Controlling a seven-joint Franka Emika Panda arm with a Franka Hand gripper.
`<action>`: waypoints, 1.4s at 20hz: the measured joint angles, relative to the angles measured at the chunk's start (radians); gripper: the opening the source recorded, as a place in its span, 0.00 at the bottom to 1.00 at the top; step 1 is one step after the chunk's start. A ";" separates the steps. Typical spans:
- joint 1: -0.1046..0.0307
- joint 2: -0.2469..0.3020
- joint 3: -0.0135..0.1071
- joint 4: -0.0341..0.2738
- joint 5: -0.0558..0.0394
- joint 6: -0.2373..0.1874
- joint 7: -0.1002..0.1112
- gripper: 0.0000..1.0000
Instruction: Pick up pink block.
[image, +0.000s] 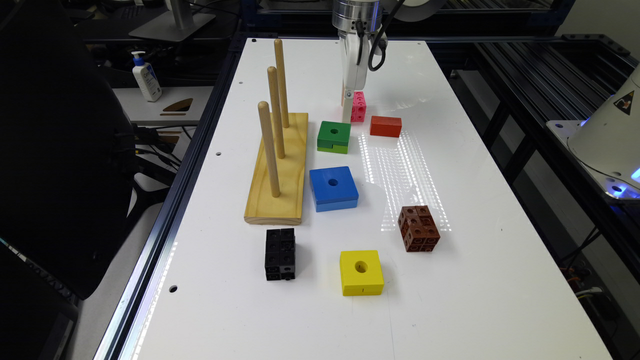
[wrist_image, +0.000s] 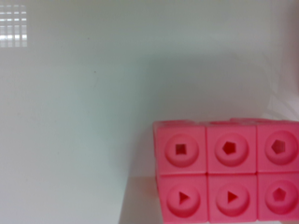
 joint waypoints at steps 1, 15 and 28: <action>0.000 0.000 0.000 0.000 0.0000 0.000 0.000 0.00; 0.000 -0.004 0.000 0.000 0.0000 -0.003 0.000 0.00; 0.000 -0.046 0.000 -0.003 0.0000 -0.030 0.000 0.00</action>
